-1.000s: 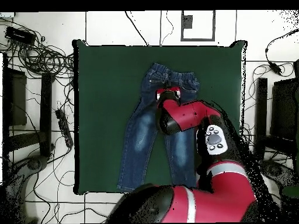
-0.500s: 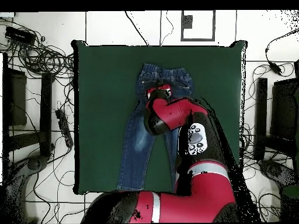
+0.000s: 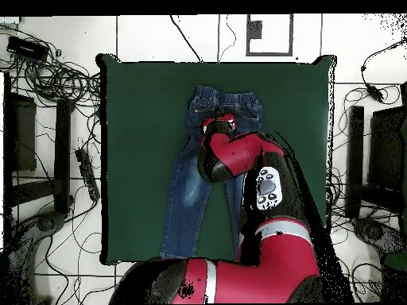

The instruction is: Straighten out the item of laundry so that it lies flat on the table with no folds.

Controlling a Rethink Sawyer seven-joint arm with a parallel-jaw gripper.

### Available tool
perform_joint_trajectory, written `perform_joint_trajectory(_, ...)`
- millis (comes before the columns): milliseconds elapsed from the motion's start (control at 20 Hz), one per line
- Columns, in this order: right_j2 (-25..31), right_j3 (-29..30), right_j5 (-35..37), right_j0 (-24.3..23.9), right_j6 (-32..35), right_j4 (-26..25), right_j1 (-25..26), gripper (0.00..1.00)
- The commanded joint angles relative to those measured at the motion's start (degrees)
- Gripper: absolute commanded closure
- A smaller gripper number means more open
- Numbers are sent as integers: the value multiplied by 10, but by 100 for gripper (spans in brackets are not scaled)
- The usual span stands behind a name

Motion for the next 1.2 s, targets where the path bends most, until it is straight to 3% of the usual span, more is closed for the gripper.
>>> perform_joint_trajectory(50, 8, -50, -23, 22, 31, 0, 36, 100)
perform_joint_trajectory(800, -116, -103, -88, 90, 56, 88, 68, 100)
perform_joint_trajectory(1200, -182, -122, -136, 120, 46, 168, 103, 100)
